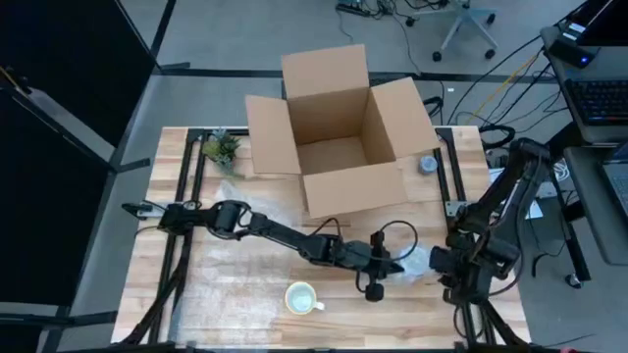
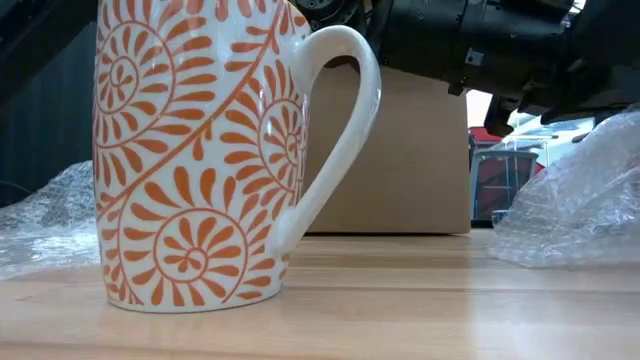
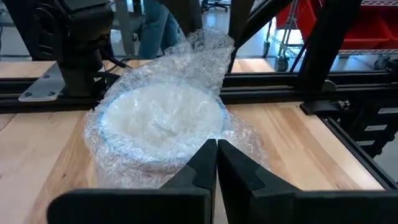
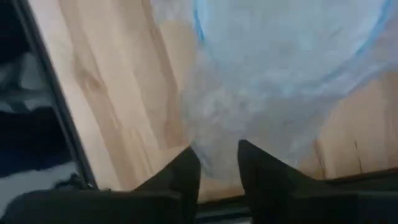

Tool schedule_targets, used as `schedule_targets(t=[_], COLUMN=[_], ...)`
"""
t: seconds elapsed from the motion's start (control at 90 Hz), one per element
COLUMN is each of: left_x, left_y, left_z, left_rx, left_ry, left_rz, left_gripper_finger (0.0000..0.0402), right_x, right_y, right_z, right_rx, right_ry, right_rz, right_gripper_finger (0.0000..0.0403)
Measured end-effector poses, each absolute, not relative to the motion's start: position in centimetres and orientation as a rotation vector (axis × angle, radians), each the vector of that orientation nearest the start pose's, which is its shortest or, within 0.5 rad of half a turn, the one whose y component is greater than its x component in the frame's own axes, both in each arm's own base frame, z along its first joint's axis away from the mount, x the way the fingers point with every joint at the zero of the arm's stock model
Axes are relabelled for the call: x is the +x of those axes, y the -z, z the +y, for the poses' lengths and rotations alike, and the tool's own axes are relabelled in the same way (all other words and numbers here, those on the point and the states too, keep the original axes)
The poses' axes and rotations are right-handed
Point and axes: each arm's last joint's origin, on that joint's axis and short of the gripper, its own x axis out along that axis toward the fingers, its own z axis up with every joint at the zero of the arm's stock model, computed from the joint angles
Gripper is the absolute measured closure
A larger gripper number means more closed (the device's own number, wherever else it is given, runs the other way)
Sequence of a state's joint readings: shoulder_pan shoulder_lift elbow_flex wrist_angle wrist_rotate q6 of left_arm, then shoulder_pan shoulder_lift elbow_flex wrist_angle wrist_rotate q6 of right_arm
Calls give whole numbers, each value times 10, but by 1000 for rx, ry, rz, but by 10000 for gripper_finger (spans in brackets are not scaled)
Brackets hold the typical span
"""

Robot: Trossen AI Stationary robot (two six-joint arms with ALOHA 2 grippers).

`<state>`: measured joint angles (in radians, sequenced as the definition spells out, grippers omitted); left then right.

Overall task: Wrap mug
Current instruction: Wrap the red mug with bubble wrap

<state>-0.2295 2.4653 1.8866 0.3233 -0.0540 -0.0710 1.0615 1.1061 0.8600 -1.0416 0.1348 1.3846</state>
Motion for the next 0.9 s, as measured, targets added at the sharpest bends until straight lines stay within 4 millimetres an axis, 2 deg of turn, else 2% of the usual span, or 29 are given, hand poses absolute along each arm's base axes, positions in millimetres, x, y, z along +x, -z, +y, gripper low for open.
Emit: schedule_targets(t=[0.256, 0.456, 0.9], left_x=[543, 543, 544], left_y=[-161, -160, -161], left_z=[-124, -124, -122], left_rx=[-37, -36, -58], left_ry=[174, 179, 173], left_rz=[260, 261, 262], left_gripper_finger=[402, 402, 402], right_x=[96, 103, 121], right_y=[-260, -263, -242], right_z=[155, 161, 168], right_rx=[483, 348, 68], right_ry=[-2, -66, -51], right_rz=[1126, 956, 978], right_gripper_finger=[231, 222, 226])
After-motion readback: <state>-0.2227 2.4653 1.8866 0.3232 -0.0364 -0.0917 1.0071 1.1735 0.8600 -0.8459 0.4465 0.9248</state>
